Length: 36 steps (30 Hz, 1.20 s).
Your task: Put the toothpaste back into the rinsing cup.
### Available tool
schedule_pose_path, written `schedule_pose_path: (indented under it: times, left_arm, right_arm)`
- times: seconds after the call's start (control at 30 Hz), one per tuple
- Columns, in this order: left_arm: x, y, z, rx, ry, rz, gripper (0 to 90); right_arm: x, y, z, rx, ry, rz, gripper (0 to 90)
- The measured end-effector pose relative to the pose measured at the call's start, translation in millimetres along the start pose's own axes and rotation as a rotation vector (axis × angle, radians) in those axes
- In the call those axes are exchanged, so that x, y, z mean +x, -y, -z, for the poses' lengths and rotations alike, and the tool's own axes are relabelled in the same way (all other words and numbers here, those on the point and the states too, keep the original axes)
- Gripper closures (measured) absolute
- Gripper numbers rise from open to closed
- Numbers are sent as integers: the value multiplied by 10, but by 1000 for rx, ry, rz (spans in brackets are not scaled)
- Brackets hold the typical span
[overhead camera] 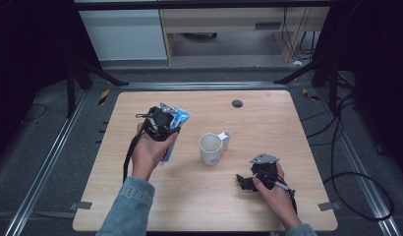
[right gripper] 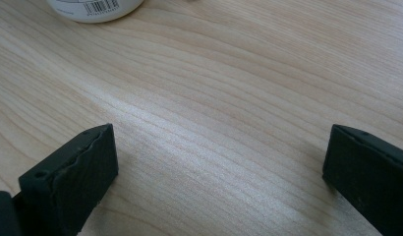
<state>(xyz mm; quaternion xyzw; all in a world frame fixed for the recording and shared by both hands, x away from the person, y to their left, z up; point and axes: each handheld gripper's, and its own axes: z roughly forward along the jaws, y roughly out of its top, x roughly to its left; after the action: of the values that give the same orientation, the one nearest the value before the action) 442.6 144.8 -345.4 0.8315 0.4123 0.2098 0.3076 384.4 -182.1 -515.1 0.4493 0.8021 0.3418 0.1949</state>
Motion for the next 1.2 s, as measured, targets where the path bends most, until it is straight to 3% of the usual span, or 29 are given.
schedule_pose_path:
  times: [0.3, 0.77, 1.2]
  left_arm:
    - [-136, -73, -52, -62, 5, 0, 723]
    - [-195, -150, -18, -118, 0, -5, 722]
    - [-259, -359, 70, -170, -2, -18, 720]
  right_arm:
    - [0, 0, -1, -1, 0, 0, 3]
    - [0, 0, 0, -1, 0, 0, 3]
    - [0, 0, 0, 0, 0, 0, 3]
